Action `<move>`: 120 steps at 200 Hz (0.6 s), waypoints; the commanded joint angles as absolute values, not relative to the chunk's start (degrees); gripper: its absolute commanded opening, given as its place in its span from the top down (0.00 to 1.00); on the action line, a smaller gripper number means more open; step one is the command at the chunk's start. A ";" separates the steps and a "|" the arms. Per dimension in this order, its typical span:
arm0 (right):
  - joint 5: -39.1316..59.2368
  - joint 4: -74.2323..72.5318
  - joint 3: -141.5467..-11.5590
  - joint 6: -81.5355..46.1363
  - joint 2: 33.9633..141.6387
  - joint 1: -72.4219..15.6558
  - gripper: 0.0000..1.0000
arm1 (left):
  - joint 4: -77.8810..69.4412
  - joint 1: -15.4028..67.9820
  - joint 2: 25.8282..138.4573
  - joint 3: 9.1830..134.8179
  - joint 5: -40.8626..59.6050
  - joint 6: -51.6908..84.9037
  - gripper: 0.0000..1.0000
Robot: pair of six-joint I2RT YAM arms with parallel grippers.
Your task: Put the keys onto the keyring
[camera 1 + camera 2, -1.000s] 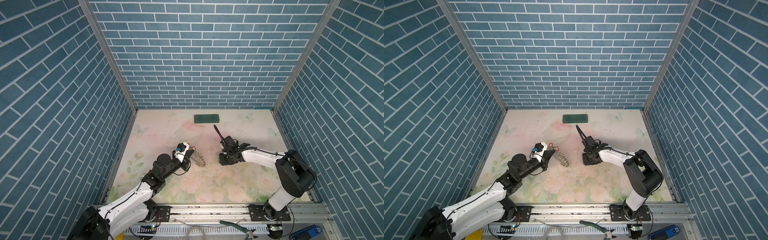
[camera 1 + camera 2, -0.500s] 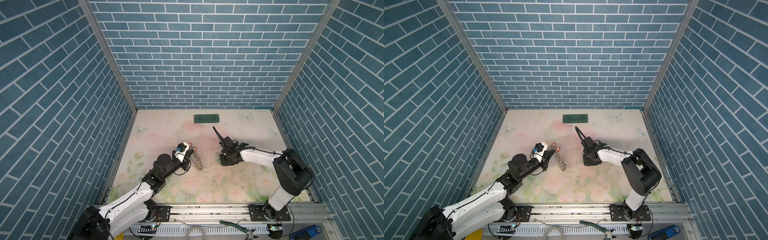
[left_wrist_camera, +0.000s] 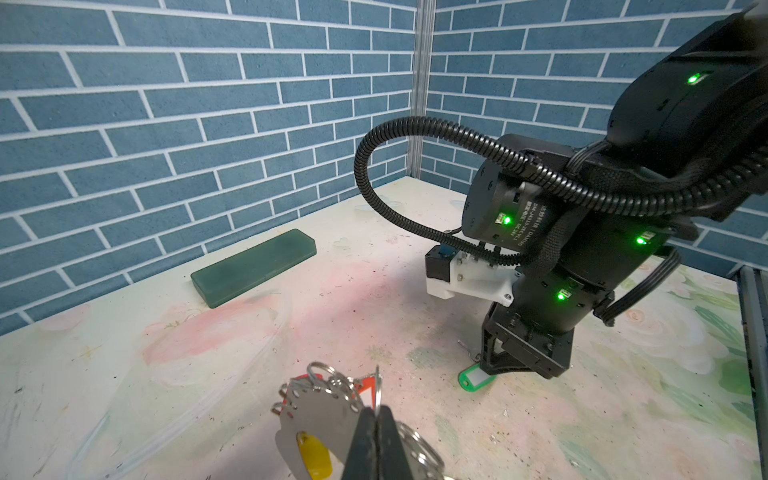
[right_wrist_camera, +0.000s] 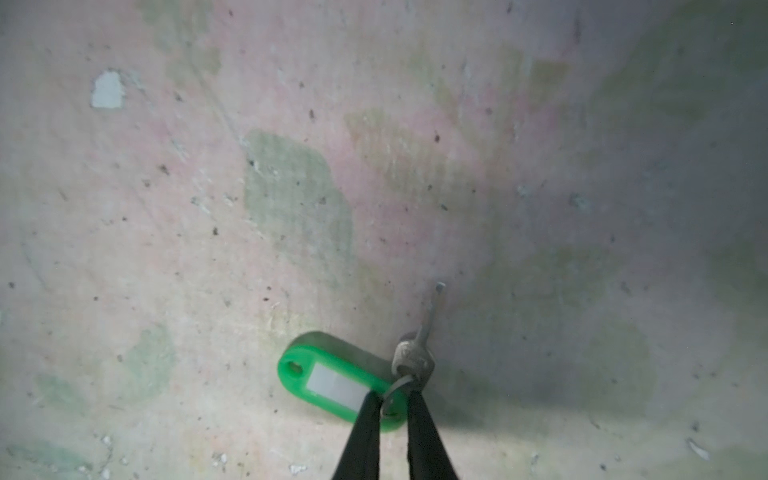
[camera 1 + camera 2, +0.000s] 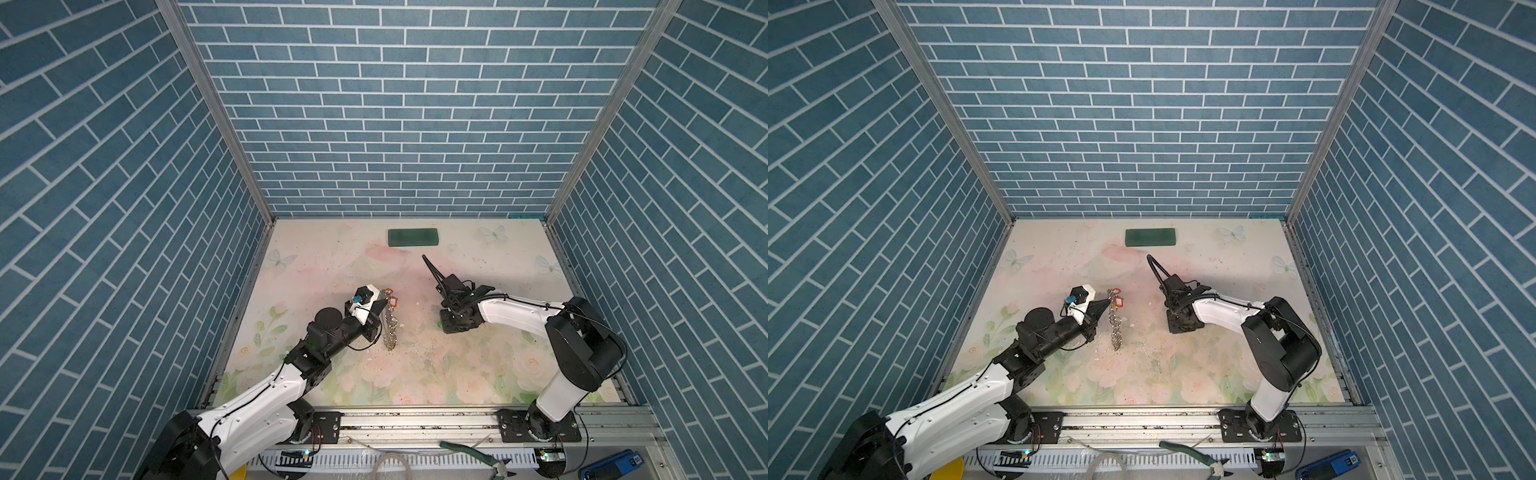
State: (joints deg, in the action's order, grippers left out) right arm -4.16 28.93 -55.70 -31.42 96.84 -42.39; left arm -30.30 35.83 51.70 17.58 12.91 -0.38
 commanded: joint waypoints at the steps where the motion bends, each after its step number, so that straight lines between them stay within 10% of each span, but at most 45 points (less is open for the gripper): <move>1: -7.09 31.96 -58.51 -31.47 95.48 -42.79 0.86 | -31.98 36.04 51.84 17.75 13.00 -0.97 1.00; 120: -11.59 34.39 -59.31 -31.64 94.70 -42.79 0.87 | -31.95 36.04 52.72 18.02 13.45 -1.15 1.00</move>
